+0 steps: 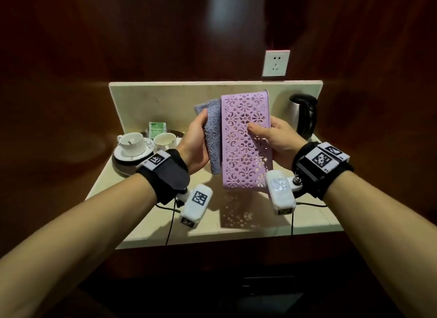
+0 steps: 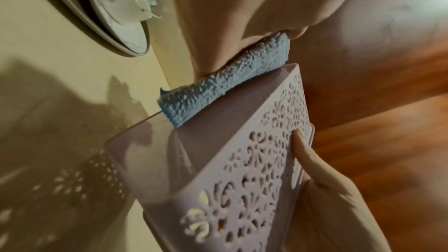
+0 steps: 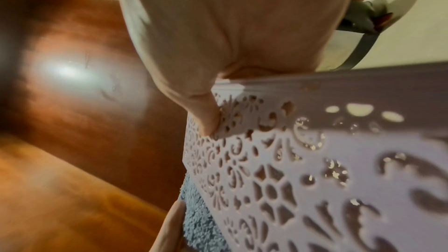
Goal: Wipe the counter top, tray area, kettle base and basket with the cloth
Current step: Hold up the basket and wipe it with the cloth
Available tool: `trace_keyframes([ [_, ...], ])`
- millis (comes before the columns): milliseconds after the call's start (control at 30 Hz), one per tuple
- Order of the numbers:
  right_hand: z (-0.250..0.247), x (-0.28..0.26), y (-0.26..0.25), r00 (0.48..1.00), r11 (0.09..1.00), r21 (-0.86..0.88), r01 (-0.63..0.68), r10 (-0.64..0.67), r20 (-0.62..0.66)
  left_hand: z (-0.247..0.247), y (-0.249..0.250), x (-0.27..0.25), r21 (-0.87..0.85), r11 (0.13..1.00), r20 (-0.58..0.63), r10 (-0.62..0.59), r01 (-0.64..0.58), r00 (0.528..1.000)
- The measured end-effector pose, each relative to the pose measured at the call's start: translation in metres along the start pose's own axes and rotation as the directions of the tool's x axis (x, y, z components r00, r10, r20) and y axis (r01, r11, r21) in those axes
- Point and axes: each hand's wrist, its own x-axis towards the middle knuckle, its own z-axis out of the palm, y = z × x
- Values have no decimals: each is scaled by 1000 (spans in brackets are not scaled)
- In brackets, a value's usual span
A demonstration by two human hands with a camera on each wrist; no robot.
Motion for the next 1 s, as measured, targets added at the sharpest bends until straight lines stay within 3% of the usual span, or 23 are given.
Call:
trace_keyframes([
  [167,-11,3,-4,999,1000,18,-26,26,-39,19,-3,15,74,996,11,-49,48,999],
  [400,-26,19,-9,959,998,-35,47,-55,-278,38,-14,14,60,992,101,-119,113,988],
  [633,-33,29,-10,927,995,-65,72,-91,-365,34,-34,-2,26,984,150,-176,174,973],
  [800,-26,31,-9,945,990,-95,104,-129,-302,16,-45,-3,-91,965,135,-233,246,963],
  [1000,-8,28,-12,994,958,-274,88,-101,-33,9,-29,14,-255,946,132,-168,198,977],
])
